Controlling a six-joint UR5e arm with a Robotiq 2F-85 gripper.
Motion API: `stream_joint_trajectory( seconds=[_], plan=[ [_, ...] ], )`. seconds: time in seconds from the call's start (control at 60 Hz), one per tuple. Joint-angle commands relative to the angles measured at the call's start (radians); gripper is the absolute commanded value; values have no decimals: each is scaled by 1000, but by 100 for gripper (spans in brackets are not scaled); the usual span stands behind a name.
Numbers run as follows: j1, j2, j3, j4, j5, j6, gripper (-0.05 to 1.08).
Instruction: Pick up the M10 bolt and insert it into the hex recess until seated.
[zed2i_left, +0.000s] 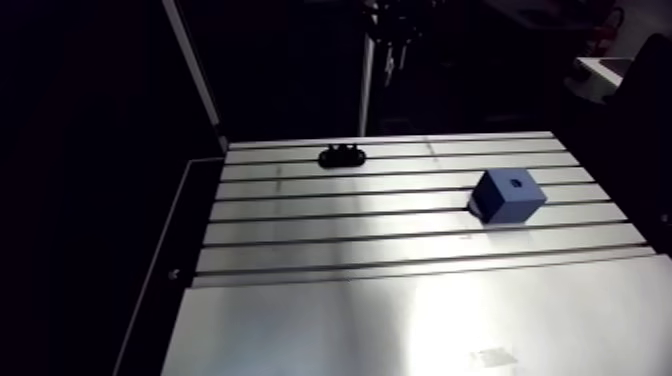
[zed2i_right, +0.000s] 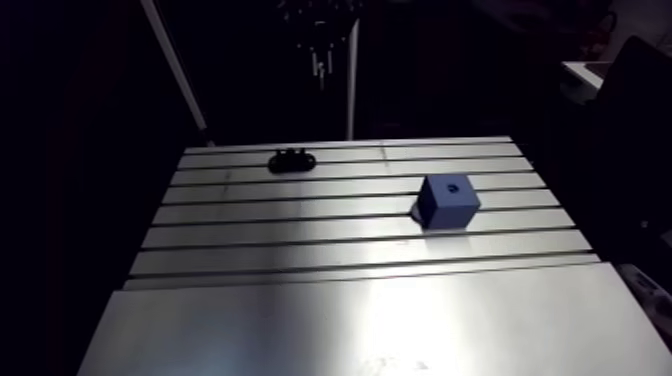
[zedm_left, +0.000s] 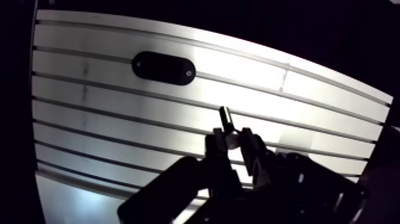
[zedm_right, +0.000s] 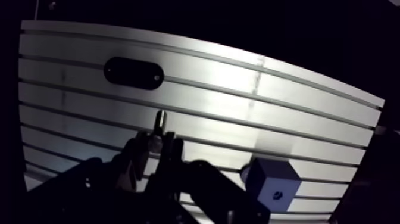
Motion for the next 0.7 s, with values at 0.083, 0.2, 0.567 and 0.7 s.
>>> stream_joint_trajectory(
  seconds=[0.083, 0.2, 0.567, 0.7],
  plan=[
    [-243, -97, -40, 248, -6, -588, 87],
    [-248, -97, -36, 253, -9, -598, 87],
    [-248, -109, -18, 253, -9, -591, 87],
    [-247, -121, 10, 252, -21, -584, 87]
  ],
)
